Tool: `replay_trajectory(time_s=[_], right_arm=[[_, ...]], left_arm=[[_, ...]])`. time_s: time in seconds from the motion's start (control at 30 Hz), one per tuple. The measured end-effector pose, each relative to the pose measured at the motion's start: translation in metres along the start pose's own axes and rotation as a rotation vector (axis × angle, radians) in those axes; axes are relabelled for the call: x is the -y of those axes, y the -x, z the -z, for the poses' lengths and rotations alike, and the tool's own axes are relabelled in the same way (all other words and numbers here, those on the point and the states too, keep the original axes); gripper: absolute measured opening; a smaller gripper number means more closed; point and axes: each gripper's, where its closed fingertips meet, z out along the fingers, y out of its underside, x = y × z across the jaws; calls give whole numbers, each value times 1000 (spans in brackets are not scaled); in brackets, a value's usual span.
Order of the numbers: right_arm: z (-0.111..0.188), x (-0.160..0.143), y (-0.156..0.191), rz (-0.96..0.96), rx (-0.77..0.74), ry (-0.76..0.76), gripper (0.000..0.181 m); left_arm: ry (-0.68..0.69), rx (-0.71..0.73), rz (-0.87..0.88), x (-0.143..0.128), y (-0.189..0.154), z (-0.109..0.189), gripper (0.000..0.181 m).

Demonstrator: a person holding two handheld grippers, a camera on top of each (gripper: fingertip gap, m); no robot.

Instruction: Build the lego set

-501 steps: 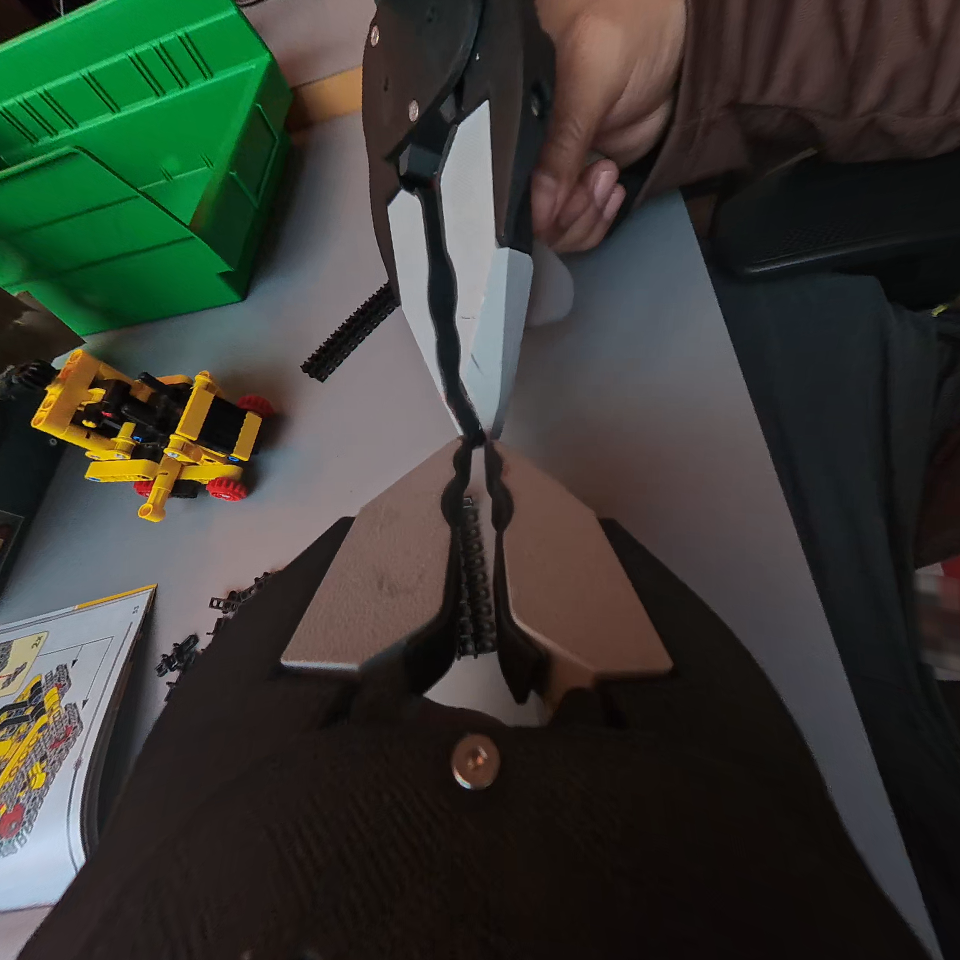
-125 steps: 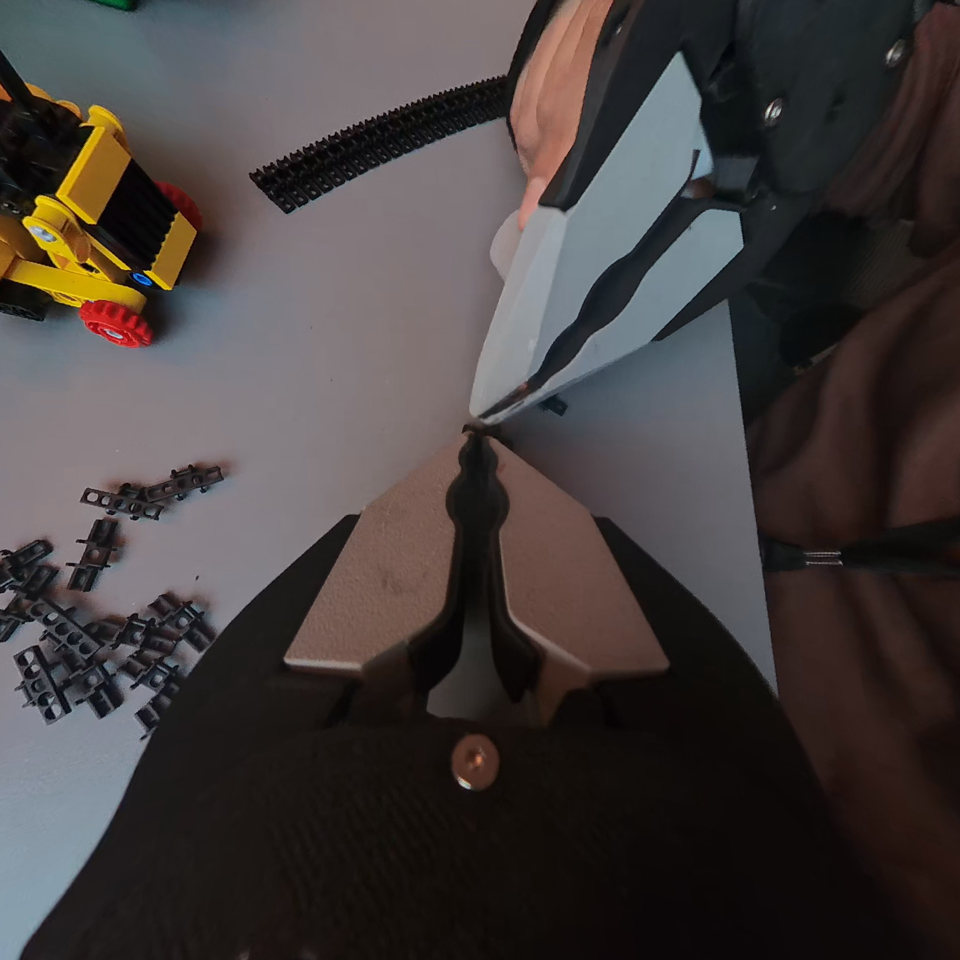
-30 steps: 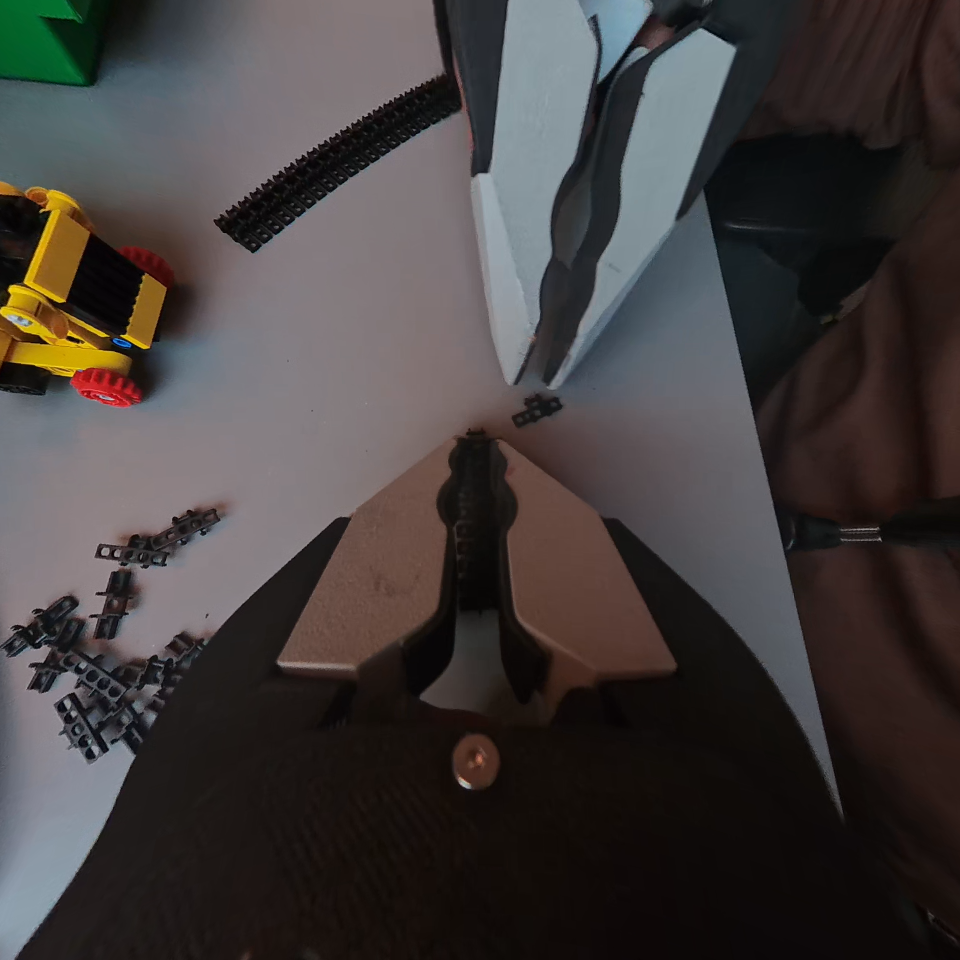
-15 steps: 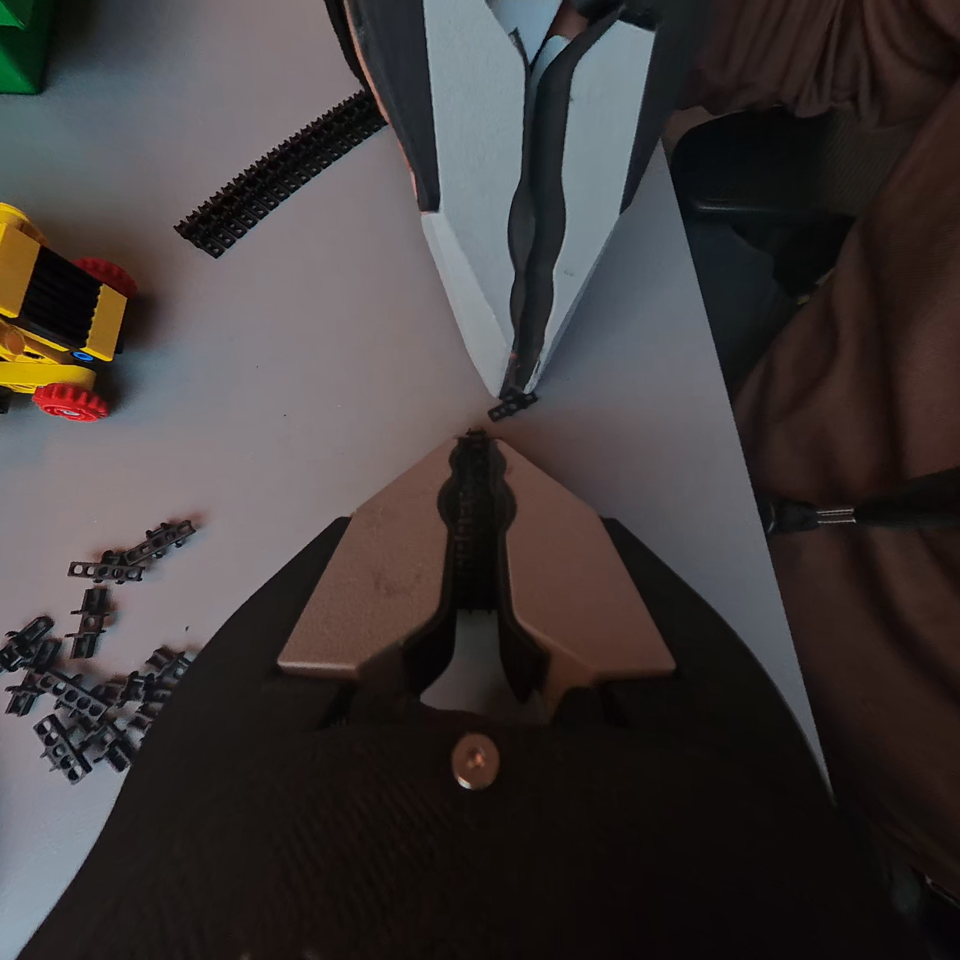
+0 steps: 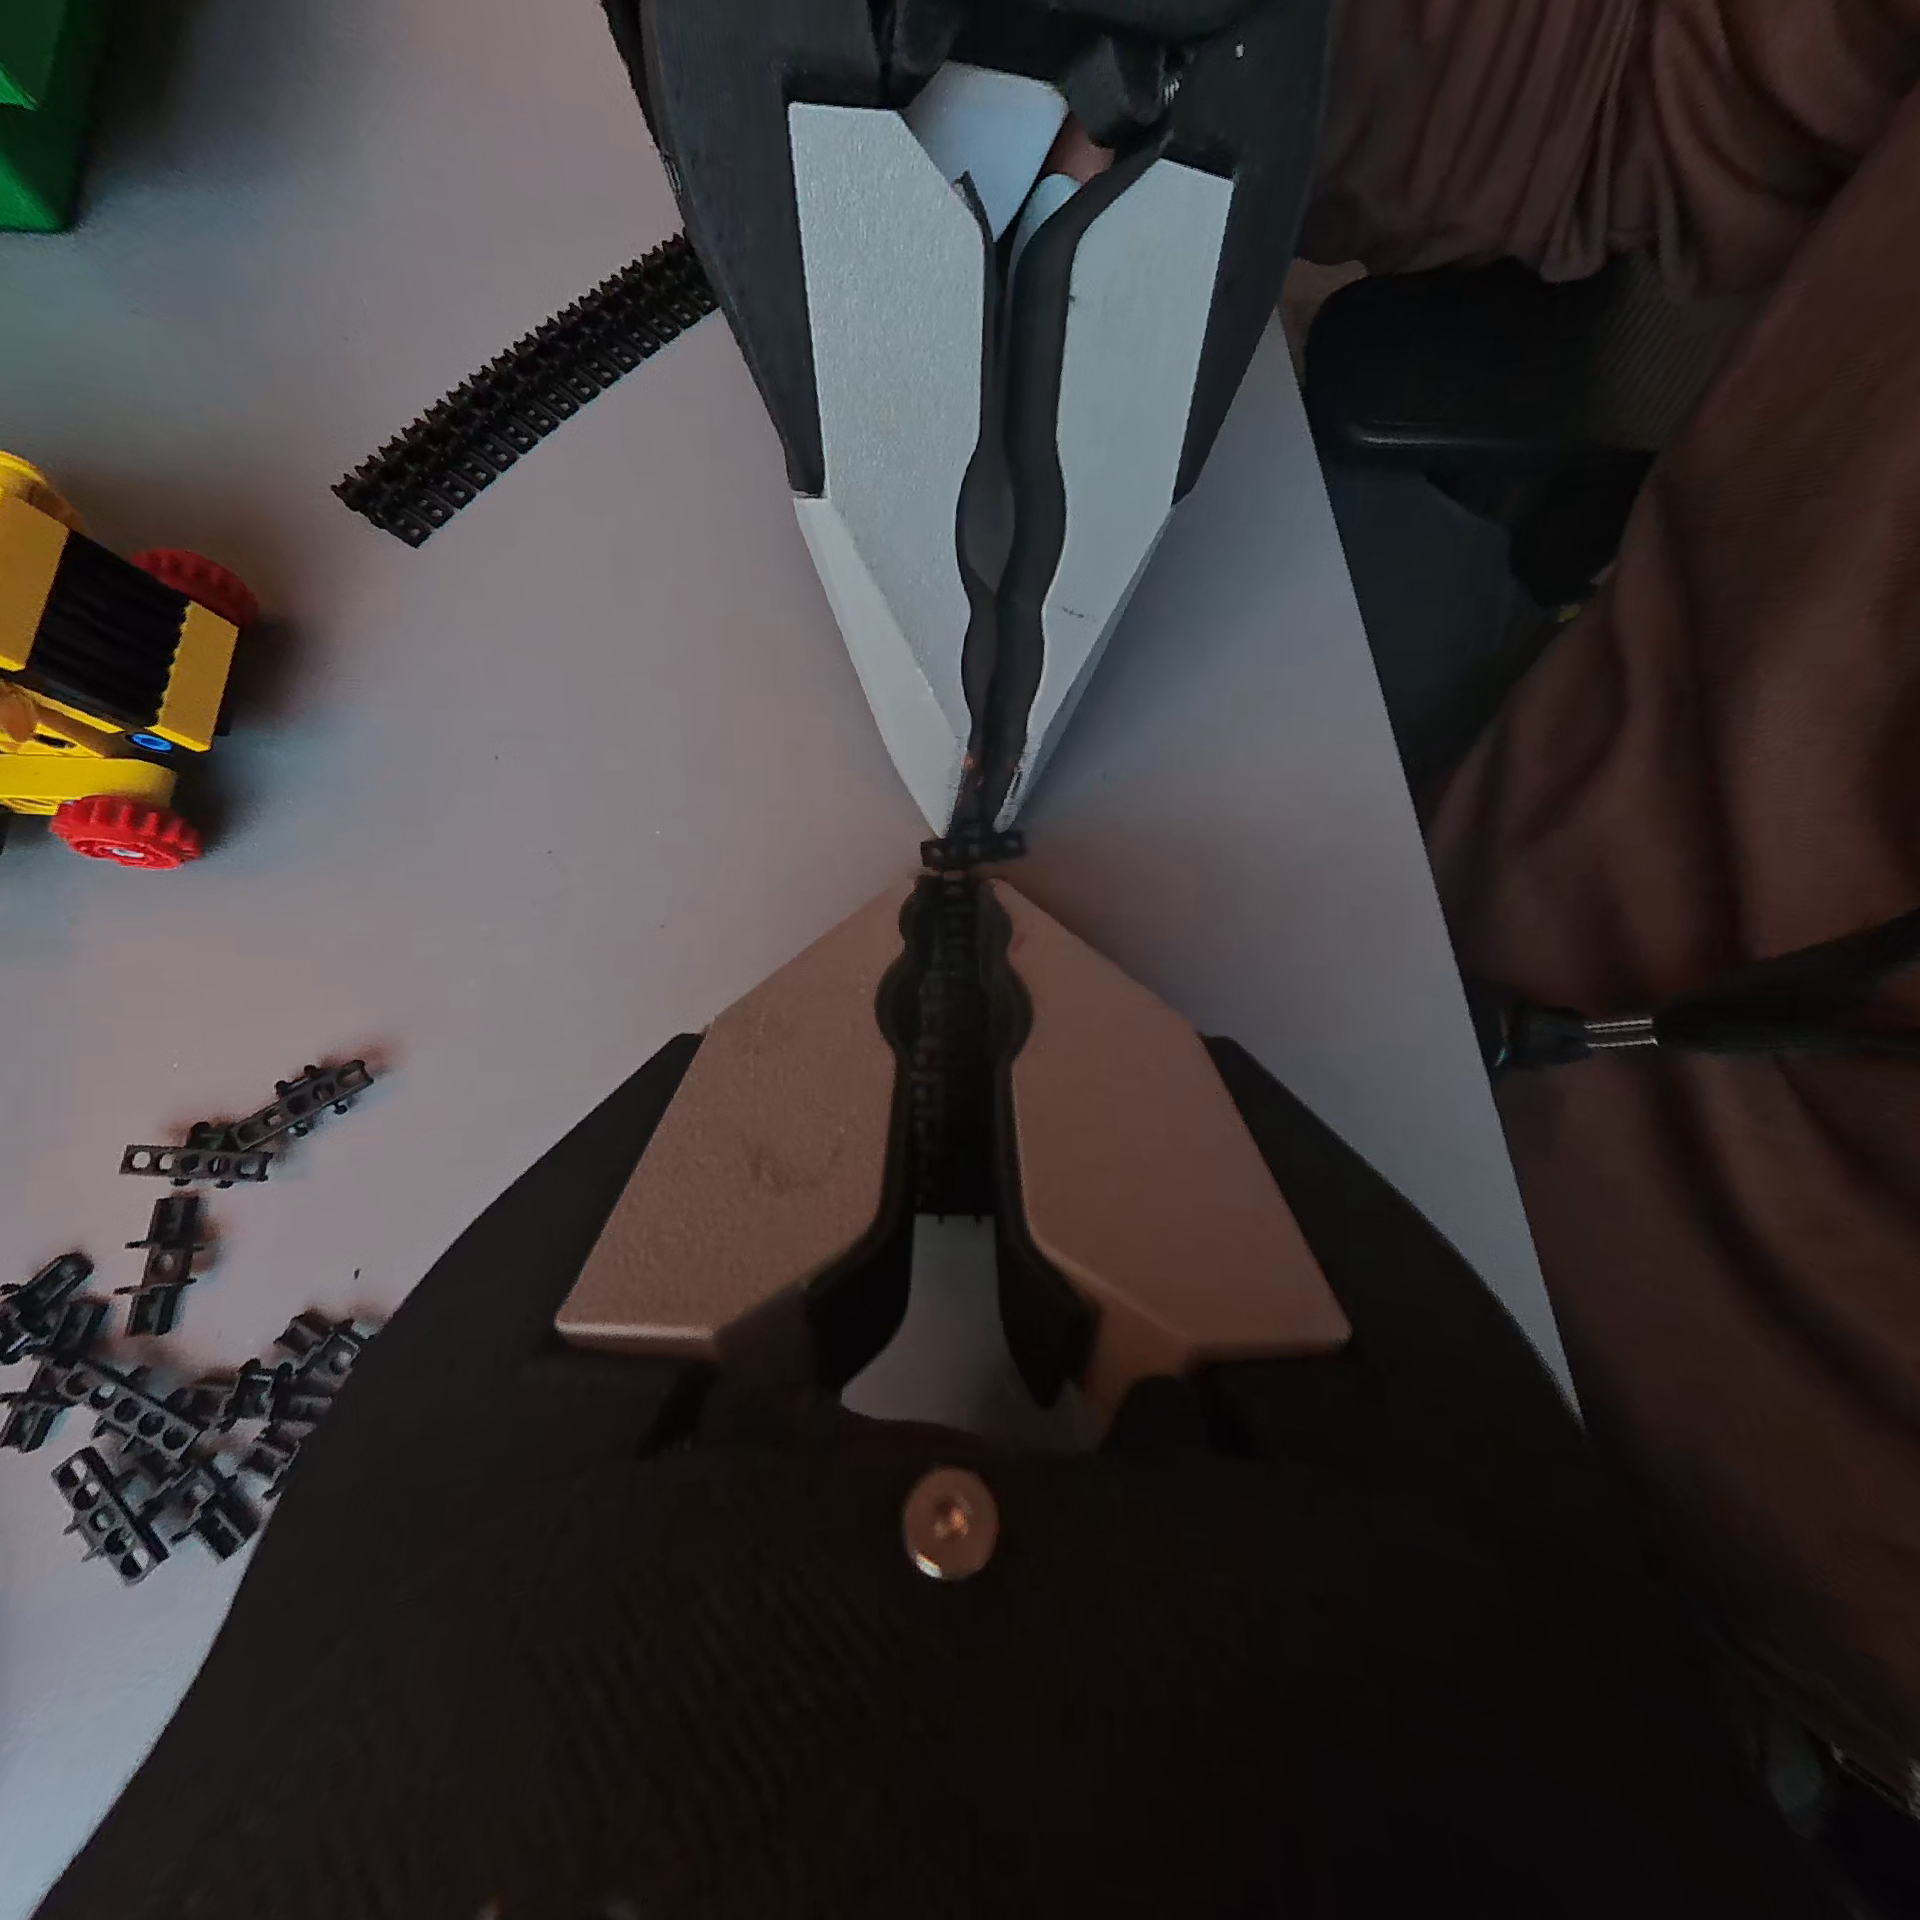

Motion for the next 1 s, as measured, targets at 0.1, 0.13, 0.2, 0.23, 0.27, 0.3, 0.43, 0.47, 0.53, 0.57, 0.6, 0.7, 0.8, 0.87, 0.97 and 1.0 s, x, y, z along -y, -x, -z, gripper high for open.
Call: replay_trajectory(time_s=[0.1, 0.13, 0.2, 0.23, 0.27, 0.3, 0.43, 0.47, 0.53, 0.57, 0.6, 0.7, 0.8, 0.87, 0.97, 1.0], right_arm=[[-1, 0, -1, -6, -8, 5, 3], [-1, 0, -2, -8, -10, 7, 3], [-1, 1, -2, -12, -15, 8, 3], [-1, 1, -2, -19, -19, 10, 3], [-2, 1, -3, -26, -22, 12, 3], [-1, 0, -3, -31, -26, 13, 3], [0, -1, -5, -30, -43, 19, 3], [0, -1, -5, -30, -42, 18, 3], [0, -1, -5, -30, -43, 16, 3], [0, -1, -5, -29, -44, 16, 3], [-1, -1, -5, -27, -46, 15, 3], [-1, 0, -5, -24, -47, 14, 3], [-1, 0, -5, -25, -48, 12, 3], [-1, 1, -5, -26, -48, 12, 3], [-2, 1, -5, -24, -51, 11, 3], [-2, 1, -5, -22, -52, 10, 3]], left_arm=[[4, 2, 3, -1, 0, -1, 4], [7, 5, 5, -1, 1, -1, 4], [17, 12, 10, -3, 2, -2, 4], [19, 15, 13, -4, 2, -3, 5], [19, 16, 22, -4, 3, -3, 4], [17, 11, 30, -4, 3, -2, 4], [21, 10, 12, -5, 2, -2, 4], [20, 12, 9, -4, 2, -2, 4], [19, 5, -3, -4, 0, -3, 4], [19, 8, -9, -4, 0, -3, 4], [21, 13, -11, -4, 0, -3, 4], [19, 15, -13, -4, 0, -3, 4], [15, 17, -15, -3, 0, -2, 4], [12, 17, -16, -2, 0, -2, 4], [12, 19, -20, -2, 0, -3, 4], [13, 20, -21, -2, 0, -3, 4]])
